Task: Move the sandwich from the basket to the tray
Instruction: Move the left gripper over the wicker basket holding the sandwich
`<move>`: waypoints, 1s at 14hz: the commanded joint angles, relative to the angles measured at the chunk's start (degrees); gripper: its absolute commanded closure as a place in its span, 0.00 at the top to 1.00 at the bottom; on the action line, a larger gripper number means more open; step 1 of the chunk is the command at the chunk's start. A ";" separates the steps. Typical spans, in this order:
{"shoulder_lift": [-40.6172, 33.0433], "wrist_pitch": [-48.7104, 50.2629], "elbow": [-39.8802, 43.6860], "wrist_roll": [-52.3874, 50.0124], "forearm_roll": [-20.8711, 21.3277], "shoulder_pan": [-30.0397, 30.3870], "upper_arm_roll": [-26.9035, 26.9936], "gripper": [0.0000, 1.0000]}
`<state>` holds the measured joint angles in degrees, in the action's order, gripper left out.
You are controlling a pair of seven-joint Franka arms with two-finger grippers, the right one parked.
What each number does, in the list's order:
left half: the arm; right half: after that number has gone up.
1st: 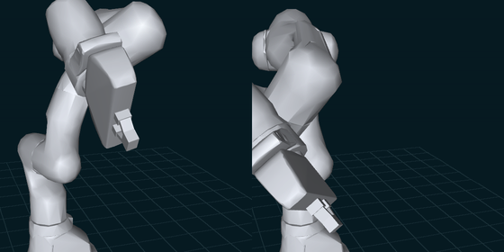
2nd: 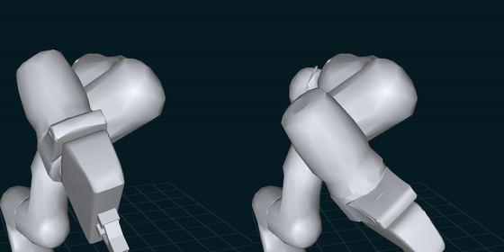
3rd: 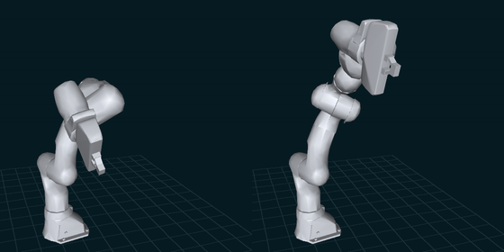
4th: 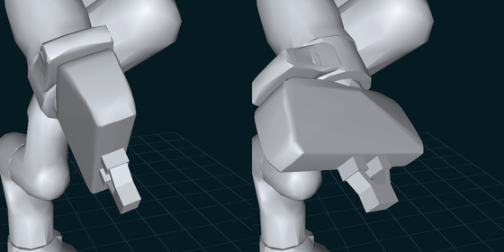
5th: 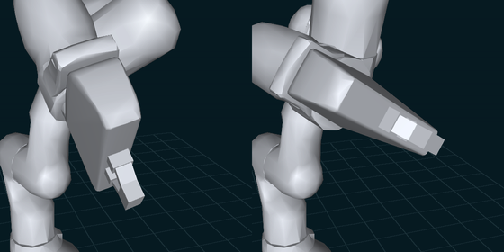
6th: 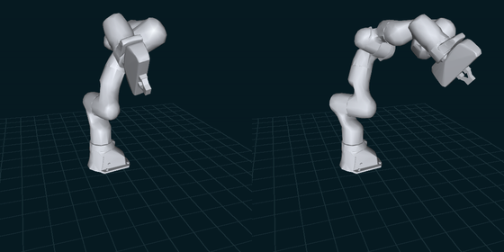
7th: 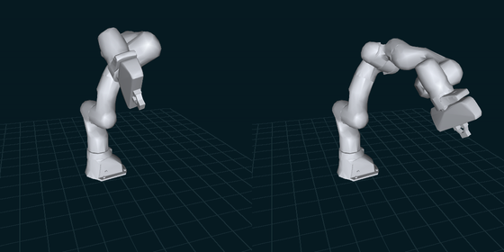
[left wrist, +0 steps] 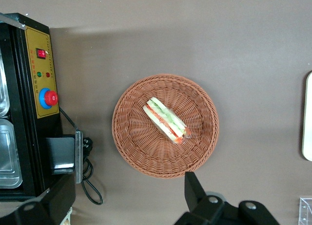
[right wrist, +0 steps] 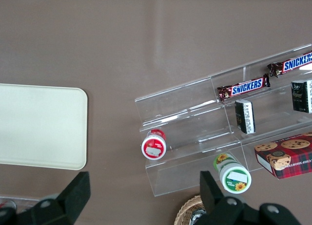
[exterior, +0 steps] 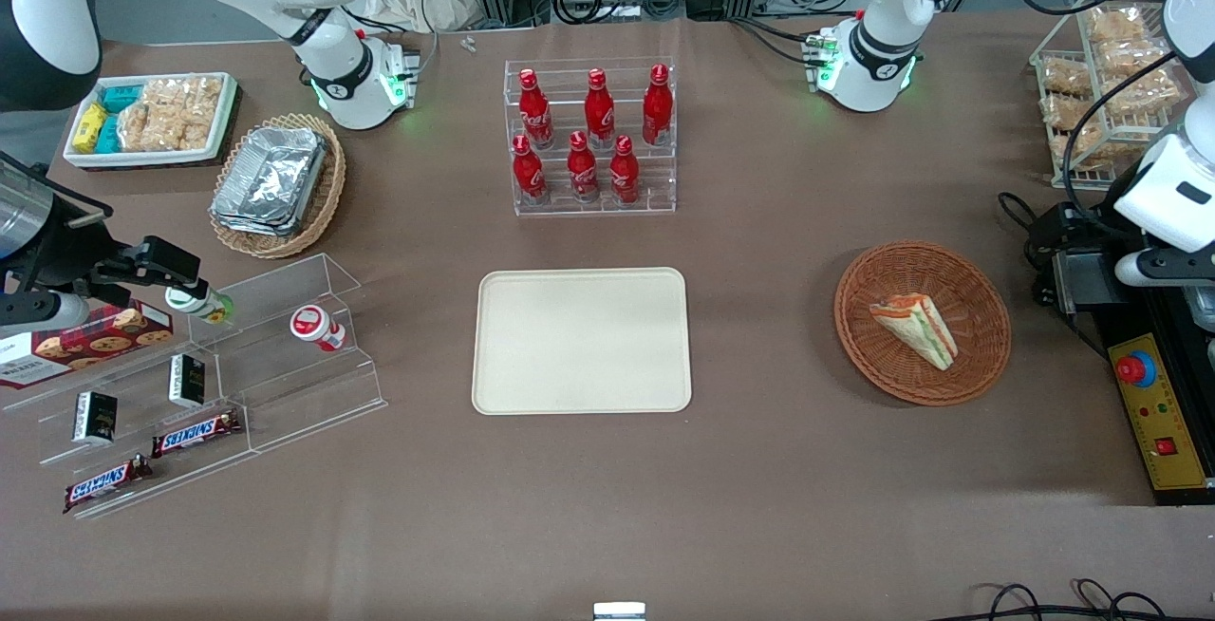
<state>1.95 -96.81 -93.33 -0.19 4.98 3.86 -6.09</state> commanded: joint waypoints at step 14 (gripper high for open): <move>-0.10 -8.71 -15.10 -5.42 -0.85 0.36 -0.68 1.00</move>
<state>3.21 -100.59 -103.35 -2.17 4.73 3.86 -6.36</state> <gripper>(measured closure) 0.000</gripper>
